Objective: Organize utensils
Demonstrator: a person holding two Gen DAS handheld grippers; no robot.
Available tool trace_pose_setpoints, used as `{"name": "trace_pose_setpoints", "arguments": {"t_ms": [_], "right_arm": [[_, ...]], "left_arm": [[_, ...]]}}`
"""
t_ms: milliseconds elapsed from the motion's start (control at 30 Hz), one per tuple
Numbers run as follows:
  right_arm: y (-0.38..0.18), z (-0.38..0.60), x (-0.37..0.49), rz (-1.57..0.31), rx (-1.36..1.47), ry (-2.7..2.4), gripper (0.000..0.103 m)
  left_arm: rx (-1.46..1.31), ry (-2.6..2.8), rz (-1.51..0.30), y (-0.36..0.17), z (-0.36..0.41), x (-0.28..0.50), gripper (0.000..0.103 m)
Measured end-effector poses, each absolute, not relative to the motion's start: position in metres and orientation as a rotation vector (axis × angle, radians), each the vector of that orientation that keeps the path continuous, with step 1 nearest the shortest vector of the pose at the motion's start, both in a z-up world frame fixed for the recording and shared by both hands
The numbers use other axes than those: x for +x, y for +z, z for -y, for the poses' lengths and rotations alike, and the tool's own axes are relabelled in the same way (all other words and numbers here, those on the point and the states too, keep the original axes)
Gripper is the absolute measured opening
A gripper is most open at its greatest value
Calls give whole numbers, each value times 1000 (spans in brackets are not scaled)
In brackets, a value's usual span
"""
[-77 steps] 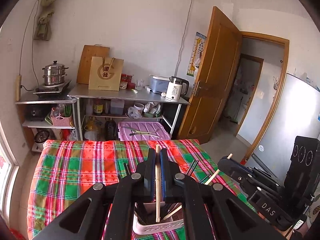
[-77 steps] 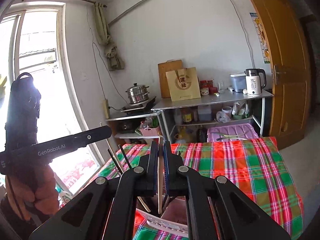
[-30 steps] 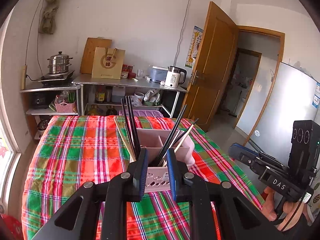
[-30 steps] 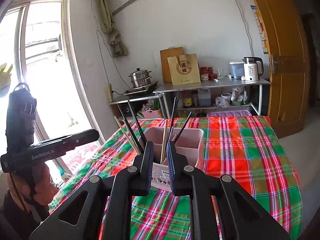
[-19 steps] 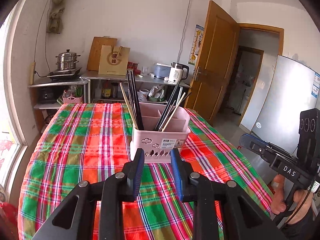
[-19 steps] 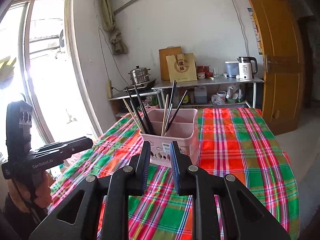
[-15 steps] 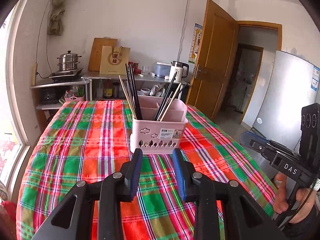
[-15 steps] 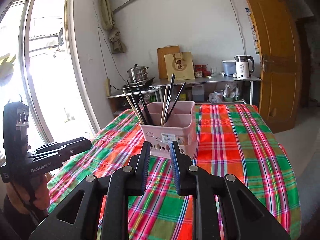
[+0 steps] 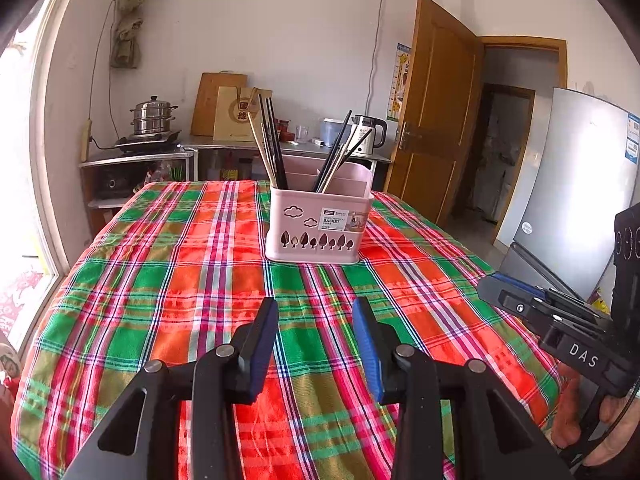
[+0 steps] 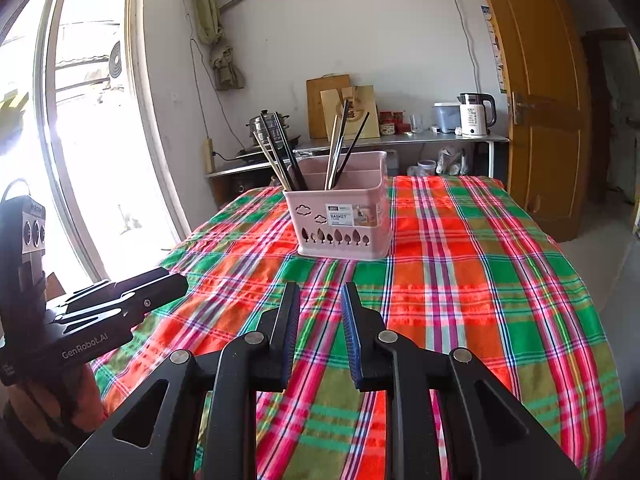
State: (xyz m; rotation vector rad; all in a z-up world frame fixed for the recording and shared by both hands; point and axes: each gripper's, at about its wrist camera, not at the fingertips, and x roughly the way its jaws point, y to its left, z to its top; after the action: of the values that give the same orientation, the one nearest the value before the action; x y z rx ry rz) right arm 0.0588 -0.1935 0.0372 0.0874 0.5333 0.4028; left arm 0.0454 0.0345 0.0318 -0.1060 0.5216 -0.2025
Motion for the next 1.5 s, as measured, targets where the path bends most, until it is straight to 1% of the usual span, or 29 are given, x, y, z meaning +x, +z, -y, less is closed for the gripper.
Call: {"name": "trace_pose_setpoints", "arguments": {"t_ms": [567, 1500], "right_arm": [[25, 185, 44, -530, 23, 376, 23], [31, 183, 38, -505, 6, 373, 24]], "left_arm": [[-86, -186, -511, 21, -25, 36, 38], [-90, -178, -505, 20, -22, 33, 38]]}}
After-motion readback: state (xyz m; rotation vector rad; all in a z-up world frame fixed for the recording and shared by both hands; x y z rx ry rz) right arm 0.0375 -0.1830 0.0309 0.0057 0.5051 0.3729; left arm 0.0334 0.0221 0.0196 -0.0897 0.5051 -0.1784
